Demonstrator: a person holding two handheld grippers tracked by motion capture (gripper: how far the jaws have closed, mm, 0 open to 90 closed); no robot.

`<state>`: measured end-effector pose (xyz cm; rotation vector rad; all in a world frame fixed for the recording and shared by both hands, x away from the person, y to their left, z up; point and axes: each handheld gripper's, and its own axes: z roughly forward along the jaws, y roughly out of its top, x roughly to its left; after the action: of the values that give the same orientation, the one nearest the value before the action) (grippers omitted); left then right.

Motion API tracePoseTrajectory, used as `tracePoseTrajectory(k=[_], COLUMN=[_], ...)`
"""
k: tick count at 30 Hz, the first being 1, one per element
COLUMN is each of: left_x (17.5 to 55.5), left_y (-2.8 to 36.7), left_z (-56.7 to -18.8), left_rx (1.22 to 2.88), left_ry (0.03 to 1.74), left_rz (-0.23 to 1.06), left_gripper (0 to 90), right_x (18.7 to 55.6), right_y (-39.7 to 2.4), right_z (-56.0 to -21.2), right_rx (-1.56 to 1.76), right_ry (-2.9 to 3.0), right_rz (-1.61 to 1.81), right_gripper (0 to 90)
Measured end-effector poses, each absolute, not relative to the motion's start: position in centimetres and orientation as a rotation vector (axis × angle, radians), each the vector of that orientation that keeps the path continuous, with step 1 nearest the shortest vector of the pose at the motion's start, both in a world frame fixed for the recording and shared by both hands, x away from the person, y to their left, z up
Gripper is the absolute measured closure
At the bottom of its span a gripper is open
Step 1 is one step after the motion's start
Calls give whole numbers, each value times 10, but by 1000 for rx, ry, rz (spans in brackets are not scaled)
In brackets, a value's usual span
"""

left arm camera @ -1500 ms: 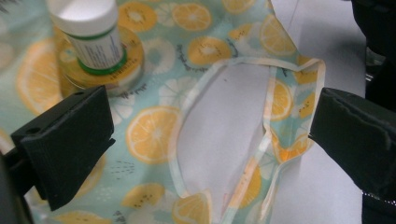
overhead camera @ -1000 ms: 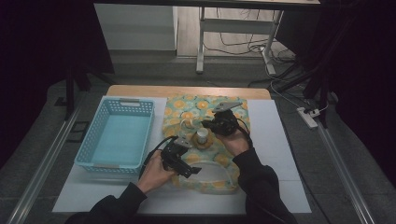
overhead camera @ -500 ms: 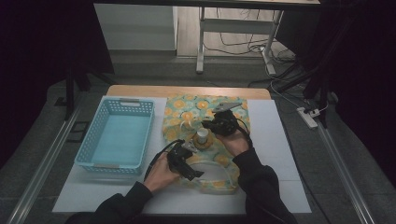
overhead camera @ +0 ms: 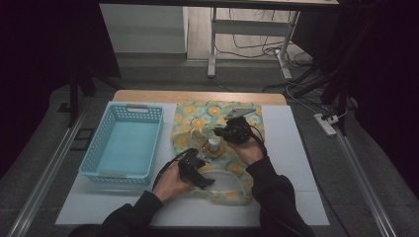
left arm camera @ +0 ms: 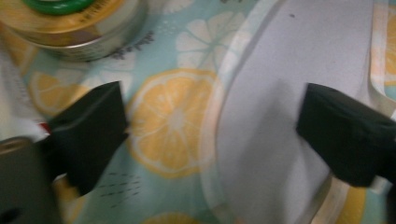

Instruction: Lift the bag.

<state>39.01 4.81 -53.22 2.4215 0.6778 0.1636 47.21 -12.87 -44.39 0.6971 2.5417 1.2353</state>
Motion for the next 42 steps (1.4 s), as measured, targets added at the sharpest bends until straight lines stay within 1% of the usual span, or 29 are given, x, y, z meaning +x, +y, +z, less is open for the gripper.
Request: tracePoseTrajectory(k=[3,8,9,11,15,16,17,21,28,31,37,42], left_x=[394,397,397,398,402,403,403,402,400,401,402,403], left_y=[53,52,51,50,51,52,52,50,49,52,58,60], left_z=[-530,-525,-524,-523,-523,-523,-524,-523,-521,-517,-506,-497], left_rx=[2414,2429,2429,2427,2418,2412,2408,2392,2399,2357,2340,2321], left_ry=[701,747,754,769,800,793,790,849,846,849,854,845], left_rz=[173,164,159,145,111,87,79,70,101,84,20,4], left_gripper=[317,476,525,668,766,820,892,900,900,900,900,900], right_x=[472,473,473,473,473,473,473,473,473,473,472,470], right_y=[-129,-129,-129,-129,-129,-129,-129,-129,-130,-131,-131,-131], right_z=[-444,-445,-445,-445,-445,-445,-445,-445,-443,-442,-437,-430], right_rx=[696,700,700,700,701,702,702,705,708,705,699,694], right_ry=[2544,2543,2543,2541,2544,2544,2544,2544,2543,2539,2543,2545], right_rz=[1235,1234,1234,1234,1233,1232,1231,1233,1237,1243,1245,1249], right_gripper=[900,900,900,900,900,900,900,900,900,900,900,900])
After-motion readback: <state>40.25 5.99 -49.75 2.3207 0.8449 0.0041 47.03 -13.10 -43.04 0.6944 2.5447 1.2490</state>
